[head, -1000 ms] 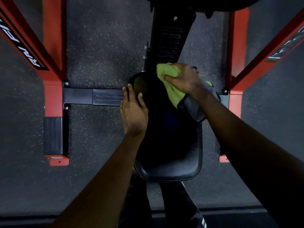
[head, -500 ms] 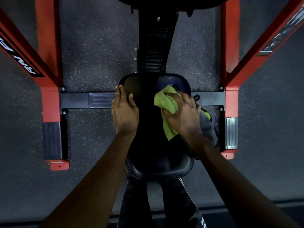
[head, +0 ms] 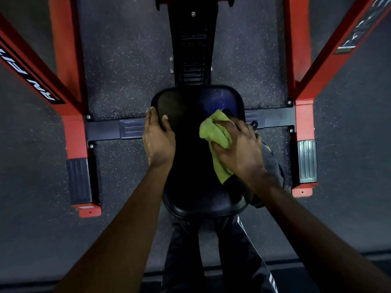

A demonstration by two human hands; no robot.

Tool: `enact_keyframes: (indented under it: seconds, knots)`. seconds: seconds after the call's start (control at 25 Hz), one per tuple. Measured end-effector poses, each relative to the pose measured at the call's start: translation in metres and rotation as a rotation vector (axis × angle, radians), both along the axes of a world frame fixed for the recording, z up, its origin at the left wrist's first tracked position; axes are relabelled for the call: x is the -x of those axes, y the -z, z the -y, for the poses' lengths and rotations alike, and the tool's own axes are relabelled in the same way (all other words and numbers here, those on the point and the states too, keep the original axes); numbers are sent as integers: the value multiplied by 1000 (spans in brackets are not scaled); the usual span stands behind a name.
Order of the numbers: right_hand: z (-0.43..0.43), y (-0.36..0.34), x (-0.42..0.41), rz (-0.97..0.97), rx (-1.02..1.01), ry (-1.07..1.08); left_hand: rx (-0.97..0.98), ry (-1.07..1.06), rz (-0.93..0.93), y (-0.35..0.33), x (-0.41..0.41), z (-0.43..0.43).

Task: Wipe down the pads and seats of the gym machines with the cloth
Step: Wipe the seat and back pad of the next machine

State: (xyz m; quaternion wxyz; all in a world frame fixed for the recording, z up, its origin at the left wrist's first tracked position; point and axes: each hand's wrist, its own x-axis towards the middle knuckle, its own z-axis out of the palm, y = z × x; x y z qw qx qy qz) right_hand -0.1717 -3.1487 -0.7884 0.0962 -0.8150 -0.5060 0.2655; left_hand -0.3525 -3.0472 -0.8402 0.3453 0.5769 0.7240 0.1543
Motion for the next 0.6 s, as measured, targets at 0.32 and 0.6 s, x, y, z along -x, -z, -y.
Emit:
enact_keyframes:
  seconds: [0.32,0.6]
  knots:
    - [-2,-5,15,60,66,89,178,-96,220,-22,29,47]
    - [47,-40,68,84,82,-247,310,-300,683,-29,44,60]
